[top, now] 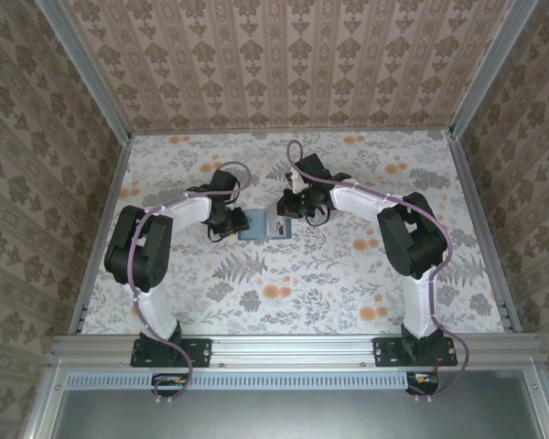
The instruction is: Put the credit cards into the card holder
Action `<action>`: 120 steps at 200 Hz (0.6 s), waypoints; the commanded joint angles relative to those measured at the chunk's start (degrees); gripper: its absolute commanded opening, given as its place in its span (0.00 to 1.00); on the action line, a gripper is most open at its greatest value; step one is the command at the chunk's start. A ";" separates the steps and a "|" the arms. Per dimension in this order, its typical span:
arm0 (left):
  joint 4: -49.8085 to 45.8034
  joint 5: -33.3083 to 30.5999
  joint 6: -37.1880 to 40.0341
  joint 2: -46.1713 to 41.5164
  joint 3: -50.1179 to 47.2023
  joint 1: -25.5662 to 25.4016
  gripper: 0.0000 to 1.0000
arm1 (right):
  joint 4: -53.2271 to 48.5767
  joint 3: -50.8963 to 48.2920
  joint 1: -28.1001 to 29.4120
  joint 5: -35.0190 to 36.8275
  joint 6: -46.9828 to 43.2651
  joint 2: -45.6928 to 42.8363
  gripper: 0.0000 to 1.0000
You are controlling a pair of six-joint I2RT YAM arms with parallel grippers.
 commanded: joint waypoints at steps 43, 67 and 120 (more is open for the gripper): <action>1.08 3.60 -0.15 2.04 1.41 -1.34 0.34 | 0.52 1.86 0.38 -3.29 0.40 3.13 0.06; 1.05 3.43 -0.18 1.84 1.02 -1.30 0.34 | 0.03 1.59 0.30 -2.15 -0.02 2.63 0.07; 1.19 3.43 -0.28 1.89 0.88 -1.31 0.34 | 0.39 0.69 0.30 -1.63 0.31 1.92 0.06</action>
